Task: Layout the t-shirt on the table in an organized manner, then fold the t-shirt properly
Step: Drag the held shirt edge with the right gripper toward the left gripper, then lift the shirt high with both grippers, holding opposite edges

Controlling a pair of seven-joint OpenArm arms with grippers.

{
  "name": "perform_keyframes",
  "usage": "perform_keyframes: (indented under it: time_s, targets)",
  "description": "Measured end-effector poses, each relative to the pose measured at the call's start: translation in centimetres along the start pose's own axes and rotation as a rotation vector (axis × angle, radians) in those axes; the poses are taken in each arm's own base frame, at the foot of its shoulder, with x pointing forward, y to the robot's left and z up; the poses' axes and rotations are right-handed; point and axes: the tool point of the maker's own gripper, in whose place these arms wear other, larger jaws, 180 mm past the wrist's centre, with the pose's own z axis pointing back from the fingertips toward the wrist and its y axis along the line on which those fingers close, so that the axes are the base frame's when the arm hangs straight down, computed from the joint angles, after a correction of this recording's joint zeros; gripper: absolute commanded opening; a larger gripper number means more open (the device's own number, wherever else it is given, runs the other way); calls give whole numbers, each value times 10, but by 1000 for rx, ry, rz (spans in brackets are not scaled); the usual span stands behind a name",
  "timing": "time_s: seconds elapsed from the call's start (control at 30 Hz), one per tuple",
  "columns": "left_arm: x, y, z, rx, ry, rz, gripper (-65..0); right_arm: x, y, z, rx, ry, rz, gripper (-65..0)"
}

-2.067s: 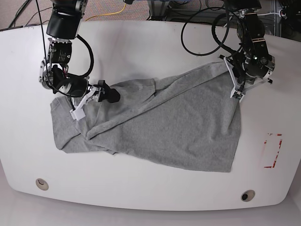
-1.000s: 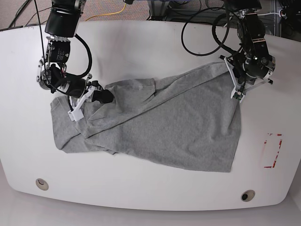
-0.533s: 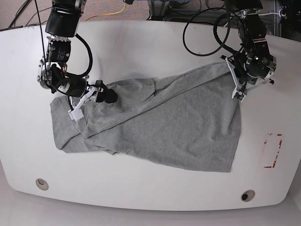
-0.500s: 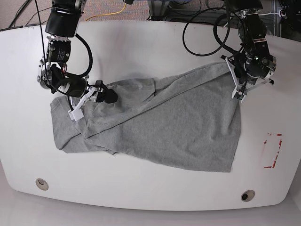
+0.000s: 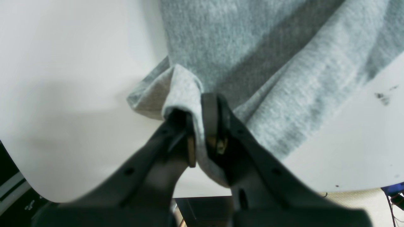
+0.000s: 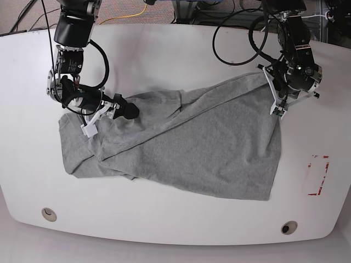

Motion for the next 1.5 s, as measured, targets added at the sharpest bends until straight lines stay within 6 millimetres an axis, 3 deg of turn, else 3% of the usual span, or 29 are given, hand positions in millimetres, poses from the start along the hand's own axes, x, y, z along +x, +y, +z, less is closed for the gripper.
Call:
perform_keyframes:
  time_s: [0.33, 0.7, 0.77, 0.87, 0.9, 0.93, 0.97, 1.0, 1.27, 1.5]
  targets:
    - [-1, -1, 0, -1, 2, 0, -650, 2, 4, -3, 2, 4, 14, -225]
    - [-1, 0, 0, -1, 3, 0, -650, -9, 30, -23, 43, 76, 85, -230]
    - [-1, -1, 0, -1, 2, 0, -650, -8, 30, -24, 42, 75, 87, -255]
    - [-1, -1, 0, -1, 2, 0, -650, -7, 30, -24, 41, 74, 89, -392]
    - [-1, -1, 0, -1, 2, 0, -650, -7, 30, -24, 41, 74, 89, -474]
    - [-1, -1, 0, -1, 2, 0, -650, -6, 30, -24, 41, 72, 90, -512]
    - [-1, 0, 0, -1, 2, 0, -650, -6, 30, -24, 42, 72, 90, -606]
    - [-1, -1, 0, -1, 2, 0, -650, -6, 31, -24, 41, 72, 92, -650]
    - [-1, -1, 0, -1, 2, 0, -650, -4, 29, -20, 31, 69, 105, -650]
    - [9, 4, 2, 8, -19, 1, -650, 13, 40, 13, -18, 19, 257, -650]
